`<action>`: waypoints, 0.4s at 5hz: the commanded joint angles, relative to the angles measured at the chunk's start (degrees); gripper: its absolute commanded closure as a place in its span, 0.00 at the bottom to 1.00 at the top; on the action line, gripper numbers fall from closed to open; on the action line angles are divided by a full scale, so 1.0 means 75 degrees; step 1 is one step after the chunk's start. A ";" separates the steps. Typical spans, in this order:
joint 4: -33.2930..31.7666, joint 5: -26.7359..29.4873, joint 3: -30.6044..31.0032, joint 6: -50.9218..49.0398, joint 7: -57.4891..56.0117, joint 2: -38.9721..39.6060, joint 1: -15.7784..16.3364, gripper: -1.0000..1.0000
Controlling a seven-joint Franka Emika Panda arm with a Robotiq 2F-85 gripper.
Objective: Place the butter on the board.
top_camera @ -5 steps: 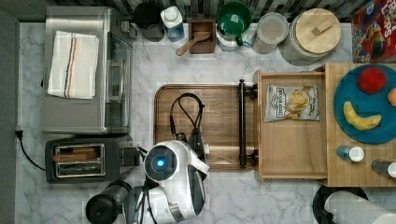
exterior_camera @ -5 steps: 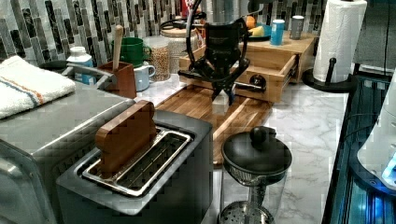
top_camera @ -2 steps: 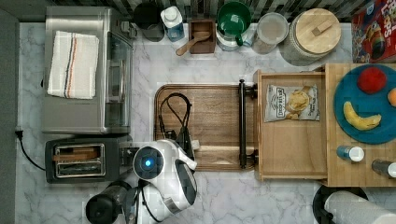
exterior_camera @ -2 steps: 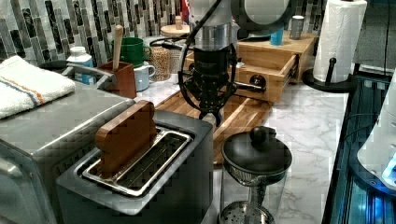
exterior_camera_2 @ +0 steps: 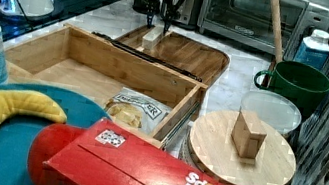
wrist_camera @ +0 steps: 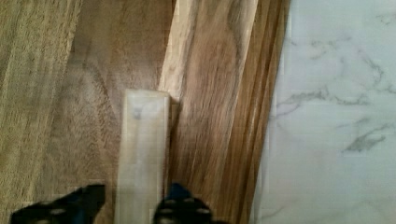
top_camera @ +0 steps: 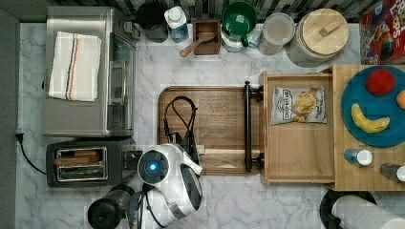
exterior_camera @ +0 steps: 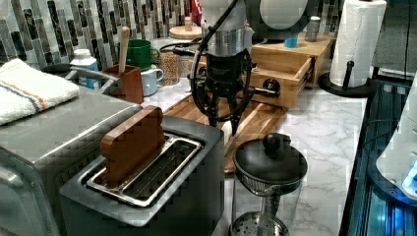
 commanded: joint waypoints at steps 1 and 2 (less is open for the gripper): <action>0.0225 0.0051 0.0061 0.0347 0.0482 -0.0188 0.0043 0.00; 0.0223 0.0052 0.0060 0.0346 0.0478 -0.0188 0.0044 0.00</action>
